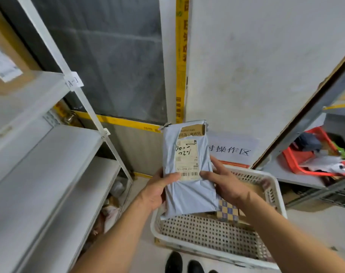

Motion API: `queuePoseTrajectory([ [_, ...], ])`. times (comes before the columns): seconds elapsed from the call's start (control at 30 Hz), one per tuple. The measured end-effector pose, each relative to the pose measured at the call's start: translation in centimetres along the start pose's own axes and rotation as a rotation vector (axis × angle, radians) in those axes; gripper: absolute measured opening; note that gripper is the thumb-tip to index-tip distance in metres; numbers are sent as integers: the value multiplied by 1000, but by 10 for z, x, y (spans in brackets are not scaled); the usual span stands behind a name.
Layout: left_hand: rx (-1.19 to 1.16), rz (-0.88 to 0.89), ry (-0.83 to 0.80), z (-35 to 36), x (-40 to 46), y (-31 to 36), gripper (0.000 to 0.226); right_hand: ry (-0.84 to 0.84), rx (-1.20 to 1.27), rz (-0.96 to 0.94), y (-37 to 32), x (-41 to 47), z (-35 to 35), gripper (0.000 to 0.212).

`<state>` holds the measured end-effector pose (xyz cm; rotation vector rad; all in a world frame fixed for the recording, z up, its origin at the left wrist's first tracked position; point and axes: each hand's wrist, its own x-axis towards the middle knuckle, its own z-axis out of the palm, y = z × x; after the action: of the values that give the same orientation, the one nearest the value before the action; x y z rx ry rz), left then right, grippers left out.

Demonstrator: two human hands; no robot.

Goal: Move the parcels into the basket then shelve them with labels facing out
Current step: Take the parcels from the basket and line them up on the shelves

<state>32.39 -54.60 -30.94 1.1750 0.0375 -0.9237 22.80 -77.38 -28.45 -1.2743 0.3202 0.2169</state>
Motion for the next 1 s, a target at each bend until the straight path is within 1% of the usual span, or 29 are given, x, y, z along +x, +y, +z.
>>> queuePoseTrajectory([
  [0.07, 32, 10, 31, -3, -15, 5, 73, -51, -17, -19, -5, 4, 6, 65],
  [0.1, 84, 21, 86, -3, -23, 11, 84, -76, -31, -19, -10, 6, 9, 64],
  [0.13, 149, 53, 179, -5, -30, 18, 102, -91, -75, -15, -14, 11, 9, 63],
  [0.17, 239, 123, 301, -5, -39, 28, 118, -95, -146, -23, -20, 17, 9, 62],
  [0.2, 359, 220, 445, -6, -47, 41, 127, -96, -270, -48, -27, 24, 8, 61],
  [0.23, 513, 310, 571, -7, -55, 54, 130, -122, -423, -84, -35, 31, 8, 62],
  [0.27, 687, 375, 649, -9, -63, 67, 130, -173, -584, -110, -44, 38, 9, 65],
  [0.3, 860, 412, 655, -11, -71, 79, 129, -242, -724, -117, -54, 45, 12, 69],
  [0.33, 1024, 407, 601, -10, -79, 90, 126, -313, -840, -100, -64, 51, 18, 70],
  [0.4, 1307, 282, 453, -10, -91, 103, 122, -459, -995, -51, -85, 61, 37, 69],
  [0.43, 1420, 191, 402, -11, -94, 107, 122, -532, -1067, -46, -95, 66, 49, 70],
  [0.47, 1485, 92, 357, -12, -98, 109, 122, -596, -1152, -53, -103, 70, 64, 73],
  [0.53, 1462, -65, 287, -22, -107, 113, 112, -705, -1303, -84, -117, 76, 96, 78],
  [0.6, 1424, -80, 271, -34, -121, 114, 93, -763, -1406, -118, -128, 81, 126, 77],
  [0.63, 1384, -57, 298, -44, -129, 114, 84, -771, -1446, -149, -133, 85, 140, 76],
  [0.67, 1317, -27, 340, -54, -137, 114, 76, -747, -1496, -204, -136, 88, 153, 76],
  [0.7, 1237, -2, 392, -67, -144, 114, 70, -677, -1565, -299, -139, 93, 165, 79],
  [0.73, 1147, 14, 447, -79, -153, 114, 67, -556, -1638, -426, -139, 99, 176, 84],
  [0.77, 1053, 23, 511, -94, -161, 114, 66, -399, -1675, -561, -136, 105, 188, 91],
  [0.8, 958, 44, 569, -107, -171, 116, 68, -231, -1643, -679, -131, 111, 199, 99],
  [0.83, 854, 81, 624, -120, -179, 117, 71, -80, -1549, -751, -124, 115, 212, 104],
  [0.87, 740, 138, 663, -131, -186, 120, 72, 36, -1407, -783, -116, 116, 225, 107],
  [0.9, 615, 208, 689, -140, -193, 122, 71, 111, -1235, -763, -103, 121, 237, 111],
  [0.93, 487, 276, 700, -150, -199, 124, 70, 142, -1063, -709, -94, 119, 251, 115],
  [0.97, 372, 345, 696, -159, -205, 127, 71, 125, -889, -609, -82, 120, 265, 117],
  [1.0, 276, 413, 689, -169, -210, 130, 75, 63, -715, -505, -74, 117, 280, 114],
])
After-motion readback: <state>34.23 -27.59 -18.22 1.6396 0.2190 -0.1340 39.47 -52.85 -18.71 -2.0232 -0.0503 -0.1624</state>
